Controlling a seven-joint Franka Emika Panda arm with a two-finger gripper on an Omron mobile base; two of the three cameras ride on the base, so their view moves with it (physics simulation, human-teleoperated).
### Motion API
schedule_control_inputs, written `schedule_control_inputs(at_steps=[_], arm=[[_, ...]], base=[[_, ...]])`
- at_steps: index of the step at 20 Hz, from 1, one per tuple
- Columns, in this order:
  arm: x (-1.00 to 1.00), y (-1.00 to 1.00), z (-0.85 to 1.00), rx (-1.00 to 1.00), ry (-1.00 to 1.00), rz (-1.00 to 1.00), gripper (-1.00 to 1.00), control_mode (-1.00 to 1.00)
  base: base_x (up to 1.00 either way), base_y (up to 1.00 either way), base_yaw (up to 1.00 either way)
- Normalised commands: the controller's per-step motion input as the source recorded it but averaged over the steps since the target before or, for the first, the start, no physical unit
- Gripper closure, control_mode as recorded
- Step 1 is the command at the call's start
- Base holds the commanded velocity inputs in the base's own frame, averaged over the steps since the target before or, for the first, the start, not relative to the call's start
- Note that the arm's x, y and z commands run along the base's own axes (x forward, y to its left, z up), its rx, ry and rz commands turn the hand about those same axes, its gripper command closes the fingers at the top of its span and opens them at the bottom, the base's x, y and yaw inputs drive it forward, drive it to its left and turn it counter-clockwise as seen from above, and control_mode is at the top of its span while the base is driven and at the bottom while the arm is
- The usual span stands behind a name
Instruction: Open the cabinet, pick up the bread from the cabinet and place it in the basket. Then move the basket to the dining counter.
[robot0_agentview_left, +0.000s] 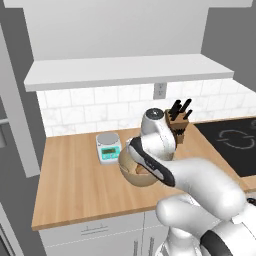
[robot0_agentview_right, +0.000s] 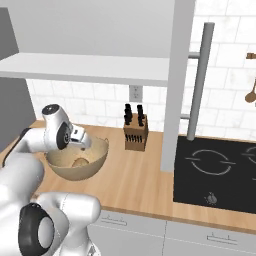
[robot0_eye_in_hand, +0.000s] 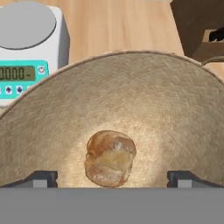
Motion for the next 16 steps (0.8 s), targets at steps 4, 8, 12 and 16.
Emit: schedule_control_inputs(at_steps=[4,8,12,16], arm=[[-0.91,-0.51,0.14,0.00,-0.10,0.00,-1.00,-1.00],[-0.40,-0.59,0.13,0.00,-0.06,-0.02,-1.00,-1.00],[-0.03,-0.45,0.18,0.01,0.00,-0.08,-1.00,-1.00],[0.00,-0.21,0.18,0.04,0.00,-0.13,-1.00,-1.00]], base=[[0.00,0.00,0.00],[0.00,0.00,0.00],[0.00,0.00,0.00],[0.00,0.00,0.00]])
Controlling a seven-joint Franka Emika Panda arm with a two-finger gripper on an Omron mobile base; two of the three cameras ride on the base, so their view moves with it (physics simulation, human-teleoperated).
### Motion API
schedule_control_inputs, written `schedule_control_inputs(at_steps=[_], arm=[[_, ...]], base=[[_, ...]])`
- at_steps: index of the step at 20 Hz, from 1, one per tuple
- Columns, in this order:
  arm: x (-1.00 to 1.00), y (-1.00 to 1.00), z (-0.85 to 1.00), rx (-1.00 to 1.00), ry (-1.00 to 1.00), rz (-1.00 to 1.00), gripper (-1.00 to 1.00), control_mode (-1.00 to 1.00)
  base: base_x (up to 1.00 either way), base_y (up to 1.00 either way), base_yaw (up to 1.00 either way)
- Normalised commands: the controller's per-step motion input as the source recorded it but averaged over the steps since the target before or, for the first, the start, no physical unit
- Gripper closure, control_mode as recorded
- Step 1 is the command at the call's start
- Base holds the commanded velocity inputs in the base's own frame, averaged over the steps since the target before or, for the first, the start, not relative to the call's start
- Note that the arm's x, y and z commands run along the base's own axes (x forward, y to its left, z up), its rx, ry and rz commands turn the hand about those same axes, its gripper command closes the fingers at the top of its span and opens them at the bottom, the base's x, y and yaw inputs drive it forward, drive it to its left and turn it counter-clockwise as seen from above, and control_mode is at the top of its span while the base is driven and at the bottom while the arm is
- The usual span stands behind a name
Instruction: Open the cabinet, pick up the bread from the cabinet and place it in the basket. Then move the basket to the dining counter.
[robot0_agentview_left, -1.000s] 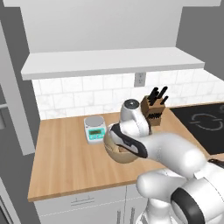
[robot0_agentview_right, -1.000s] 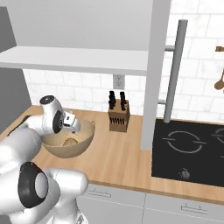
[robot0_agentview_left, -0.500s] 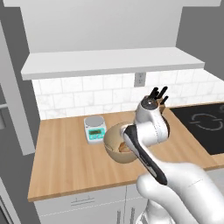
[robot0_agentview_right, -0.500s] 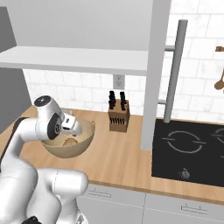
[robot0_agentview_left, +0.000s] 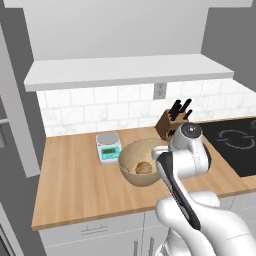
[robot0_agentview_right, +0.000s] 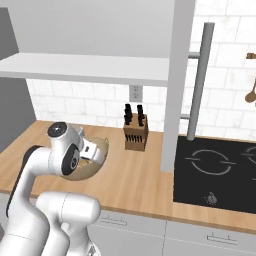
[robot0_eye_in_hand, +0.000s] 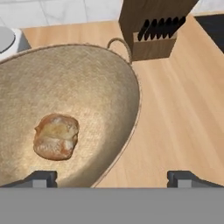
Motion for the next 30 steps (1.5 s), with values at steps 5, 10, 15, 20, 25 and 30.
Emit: schedule_control_inputs(at_steps=[5,10,15,20,25,30], arm=[[0.01,0.00,0.11,0.09,0.02,-0.19,-1.00,-1.00],[0.02,0.00,0.03,0.14,0.08,-0.18,-1.00,-1.00],[0.20,0.00,0.00,0.16,0.13,-0.09,-1.00,-1.00],[0.20,0.00,-0.11,0.14,0.08,-0.01,-1.00,-1.00],[0.08,0.00,-0.25,0.08,0.01,-0.01,-1.00,-1.00],[0.00,0.00,-0.45,0.03,0.01,-0.02,-1.00,-1.00]], base=[[0.00,0.00,0.00],[0.00,0.00,0.00],[0.00,0.00,0.00],[0.00,0.00,0.00],[0.00,0.00,0.00],[0.00,0.00,0.00]])
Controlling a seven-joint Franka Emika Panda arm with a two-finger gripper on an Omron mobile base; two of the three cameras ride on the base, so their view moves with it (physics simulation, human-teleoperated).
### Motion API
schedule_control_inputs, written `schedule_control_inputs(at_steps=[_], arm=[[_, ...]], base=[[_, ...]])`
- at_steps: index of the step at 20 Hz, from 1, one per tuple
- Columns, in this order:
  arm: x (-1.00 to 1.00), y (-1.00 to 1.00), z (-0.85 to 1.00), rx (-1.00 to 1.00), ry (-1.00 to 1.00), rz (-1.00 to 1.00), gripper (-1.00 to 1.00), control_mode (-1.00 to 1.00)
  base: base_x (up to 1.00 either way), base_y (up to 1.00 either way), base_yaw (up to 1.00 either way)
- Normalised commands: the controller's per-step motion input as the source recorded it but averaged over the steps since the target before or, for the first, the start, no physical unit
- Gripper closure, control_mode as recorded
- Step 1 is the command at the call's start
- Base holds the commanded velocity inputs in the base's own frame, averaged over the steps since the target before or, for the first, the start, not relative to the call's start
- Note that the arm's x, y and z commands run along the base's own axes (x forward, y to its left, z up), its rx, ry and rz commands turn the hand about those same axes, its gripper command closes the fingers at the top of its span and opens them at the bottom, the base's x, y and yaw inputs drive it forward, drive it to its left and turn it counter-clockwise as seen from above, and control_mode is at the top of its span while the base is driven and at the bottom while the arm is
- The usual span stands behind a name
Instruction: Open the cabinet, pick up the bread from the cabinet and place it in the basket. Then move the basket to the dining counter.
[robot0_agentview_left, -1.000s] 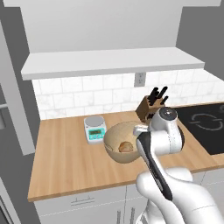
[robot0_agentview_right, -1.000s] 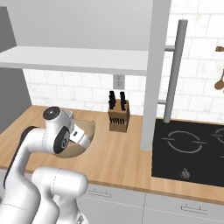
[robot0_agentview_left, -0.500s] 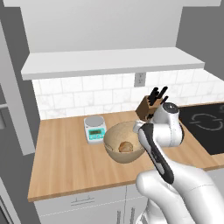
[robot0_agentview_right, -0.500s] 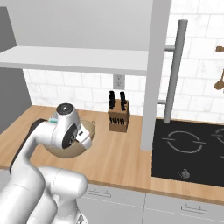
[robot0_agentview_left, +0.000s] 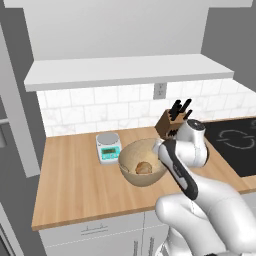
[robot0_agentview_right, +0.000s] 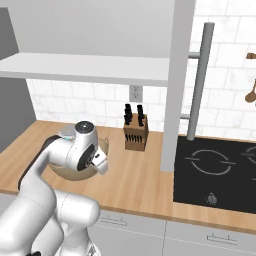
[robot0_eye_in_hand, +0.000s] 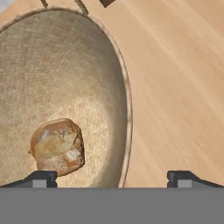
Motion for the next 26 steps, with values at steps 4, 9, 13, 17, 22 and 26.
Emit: schedule_control_inputs(at_steps=[4,9,13,17,22,26], arm=[[0.02,0.06,-0.35,0.02,0.00,-0.02,-1.00,-1.00],[0.03,0.07,-0.25,0.03,0.00,-0.02,-1.00,-1.00],[-0.04,0.09,-0.44,0.01,0.00,-0.01,1.00,-1.00],[-0.09,0.11,-0.54,0.00,0.00,-0.02,1.00,-1.00],[-0.01,0.03,-0.19,0.00,0.00,-0.03,1.00,-1.00],[-0.31,0.00,0.00,0.00,0.00,-0.02,1.00,-1.00]], base=[[0.00,0.00,0.00],[0.00,0.00,0.00],[0.00,0.00,0.00],[0.00,0.00,0.00],[0.00,0.00,0.00],[0.00,0.00,0.00]])
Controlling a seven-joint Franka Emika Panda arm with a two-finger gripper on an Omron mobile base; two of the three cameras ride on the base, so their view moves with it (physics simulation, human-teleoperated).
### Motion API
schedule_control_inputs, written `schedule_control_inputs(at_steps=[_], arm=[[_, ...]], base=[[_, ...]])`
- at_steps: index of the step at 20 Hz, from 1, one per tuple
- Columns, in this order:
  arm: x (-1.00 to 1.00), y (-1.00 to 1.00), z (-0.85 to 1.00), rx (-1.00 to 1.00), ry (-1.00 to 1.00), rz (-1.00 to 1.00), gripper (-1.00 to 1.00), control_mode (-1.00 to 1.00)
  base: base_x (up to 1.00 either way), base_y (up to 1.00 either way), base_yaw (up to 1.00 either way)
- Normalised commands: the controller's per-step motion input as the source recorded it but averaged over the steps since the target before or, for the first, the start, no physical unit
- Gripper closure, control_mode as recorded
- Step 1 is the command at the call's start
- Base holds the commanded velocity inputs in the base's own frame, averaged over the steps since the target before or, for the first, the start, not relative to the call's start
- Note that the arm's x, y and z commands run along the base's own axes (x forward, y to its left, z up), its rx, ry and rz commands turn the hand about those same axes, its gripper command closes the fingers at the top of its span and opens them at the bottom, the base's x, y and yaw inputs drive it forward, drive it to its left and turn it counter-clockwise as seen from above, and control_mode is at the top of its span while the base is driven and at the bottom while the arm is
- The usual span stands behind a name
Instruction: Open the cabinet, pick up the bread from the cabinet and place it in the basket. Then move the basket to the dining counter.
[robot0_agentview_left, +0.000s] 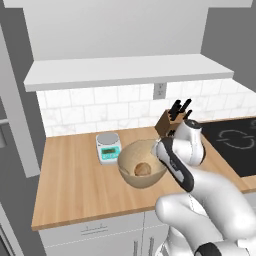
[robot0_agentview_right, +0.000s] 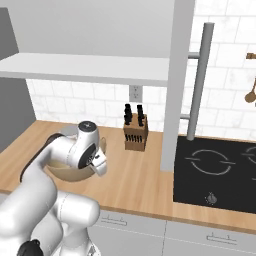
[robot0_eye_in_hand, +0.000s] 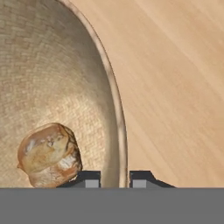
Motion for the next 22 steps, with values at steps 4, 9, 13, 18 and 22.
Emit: schedule_control_inputs(at_steps=[4,9,13,18,22], arm=[[-0.54,-0.03,0.19,0.01,0.00,-0.01,1.00,-1.00],[-0.54,-0.06,0.58,0.02,-0.03,-0.01,1.00,-1.00],[-0.55,-0.05,0.60,0.02,-0.09,-0.05,1.00,-1.00],[-0.32,0.00,0.61,0.00,-0.01,-0.11,1.00,-1.00],[-0.17,0.00,0.84,0.00,0.00,-0.13,1.00,-1.00]], base=[[0.00,0.00,0.00],[0.00,0.00,0.00],[0.00,0.00,0.00],[0.00,0.00,0.00],[0.00,0.00,0.00]])
